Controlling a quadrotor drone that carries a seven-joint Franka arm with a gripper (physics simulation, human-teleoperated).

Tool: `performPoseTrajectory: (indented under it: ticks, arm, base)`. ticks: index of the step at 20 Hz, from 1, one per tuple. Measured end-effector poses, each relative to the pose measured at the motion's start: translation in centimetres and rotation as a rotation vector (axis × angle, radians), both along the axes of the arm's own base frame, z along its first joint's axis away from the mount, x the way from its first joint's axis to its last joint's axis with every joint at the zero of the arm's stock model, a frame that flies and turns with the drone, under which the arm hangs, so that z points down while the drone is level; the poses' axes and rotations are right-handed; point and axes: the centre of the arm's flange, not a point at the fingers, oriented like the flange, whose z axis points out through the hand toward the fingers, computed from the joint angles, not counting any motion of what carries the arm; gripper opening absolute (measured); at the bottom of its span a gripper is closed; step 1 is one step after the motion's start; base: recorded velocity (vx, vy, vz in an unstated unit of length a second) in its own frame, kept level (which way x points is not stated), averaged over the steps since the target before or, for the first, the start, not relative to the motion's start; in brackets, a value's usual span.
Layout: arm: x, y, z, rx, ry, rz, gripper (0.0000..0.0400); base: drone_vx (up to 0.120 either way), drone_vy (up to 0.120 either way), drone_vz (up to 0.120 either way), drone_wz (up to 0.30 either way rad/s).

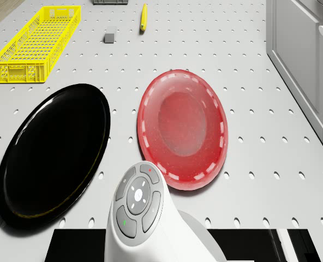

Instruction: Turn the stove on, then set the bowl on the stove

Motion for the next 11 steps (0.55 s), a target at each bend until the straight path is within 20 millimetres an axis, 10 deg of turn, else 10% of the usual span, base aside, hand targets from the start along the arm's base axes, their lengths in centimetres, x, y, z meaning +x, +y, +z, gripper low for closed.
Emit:
performPoseTrajectory:
  ticks: [4, 11]
  arm:
    - [0.0, 0.0, 0.1, 0.0, 0.0, 0.0, 0.0314]
    - [0.0, 0.0, -1.3, 0.0, 0.0, 0.0, 0.0382]
  base:
    - [0.0, 0.0, 0.0, 0.0]
    - [0.0, 0.0, 0.0, 0.0]
